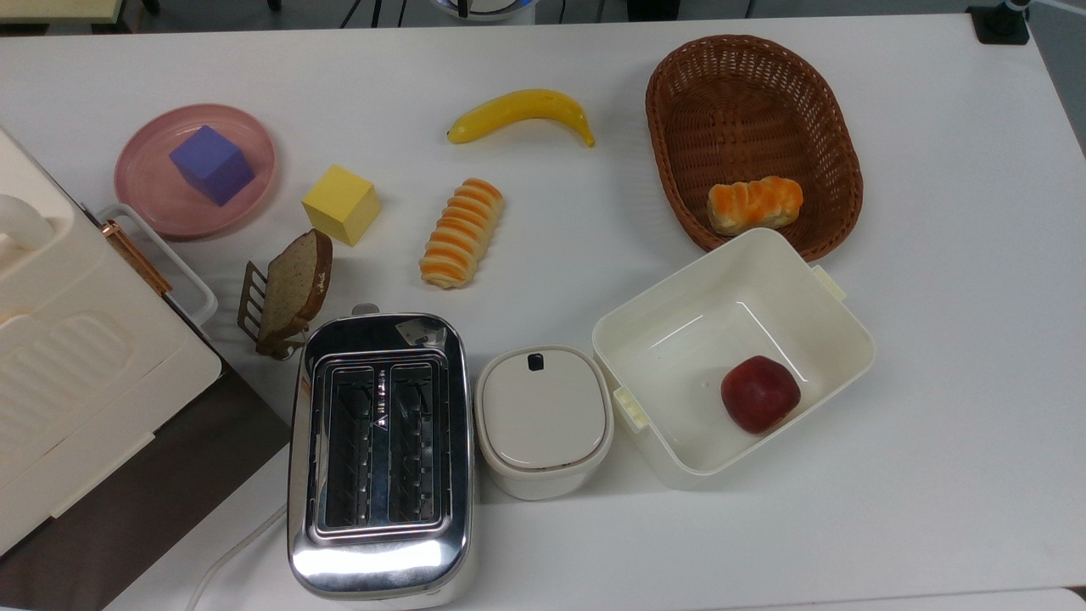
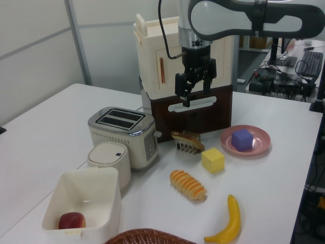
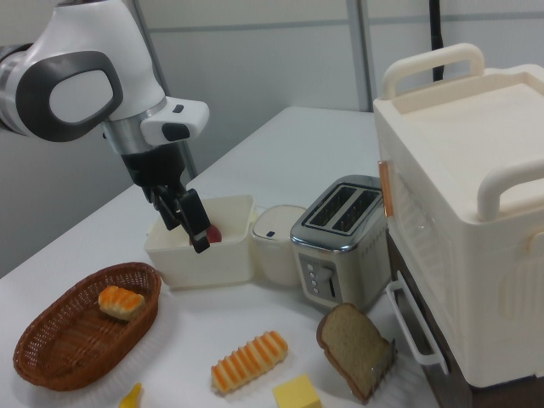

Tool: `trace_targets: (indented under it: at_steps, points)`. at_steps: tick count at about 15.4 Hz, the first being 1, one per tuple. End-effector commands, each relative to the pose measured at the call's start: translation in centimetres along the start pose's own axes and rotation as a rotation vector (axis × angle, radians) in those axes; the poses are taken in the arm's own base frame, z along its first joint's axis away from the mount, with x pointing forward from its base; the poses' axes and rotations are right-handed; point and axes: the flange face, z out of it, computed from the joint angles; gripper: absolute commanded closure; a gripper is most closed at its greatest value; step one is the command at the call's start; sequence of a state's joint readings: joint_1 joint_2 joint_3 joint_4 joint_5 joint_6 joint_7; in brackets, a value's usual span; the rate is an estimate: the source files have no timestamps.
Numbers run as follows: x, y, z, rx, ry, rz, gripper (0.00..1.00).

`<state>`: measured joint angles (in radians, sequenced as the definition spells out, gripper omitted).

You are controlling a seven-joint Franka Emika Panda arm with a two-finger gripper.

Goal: Put the purple cube on the table
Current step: 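Raise the gripper out of the white box and move toward the pink plate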

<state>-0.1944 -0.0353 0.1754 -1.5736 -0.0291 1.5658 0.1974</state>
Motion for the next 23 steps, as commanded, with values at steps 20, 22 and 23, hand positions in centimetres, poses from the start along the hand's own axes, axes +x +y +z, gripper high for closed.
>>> trace_targets:
  at_steps: [20, 22, 23]
  points:
    - [0.0, 13.5, 6.7, 0.021, 0.034, 0.182, 0.00]
    - [1.0, 17.3, 8.4, 0.020, 0.078, 0.277, 0.00]
    - [1.5, 19.2, 9.9, 0.013, 0.065, 0.310, 0.00]
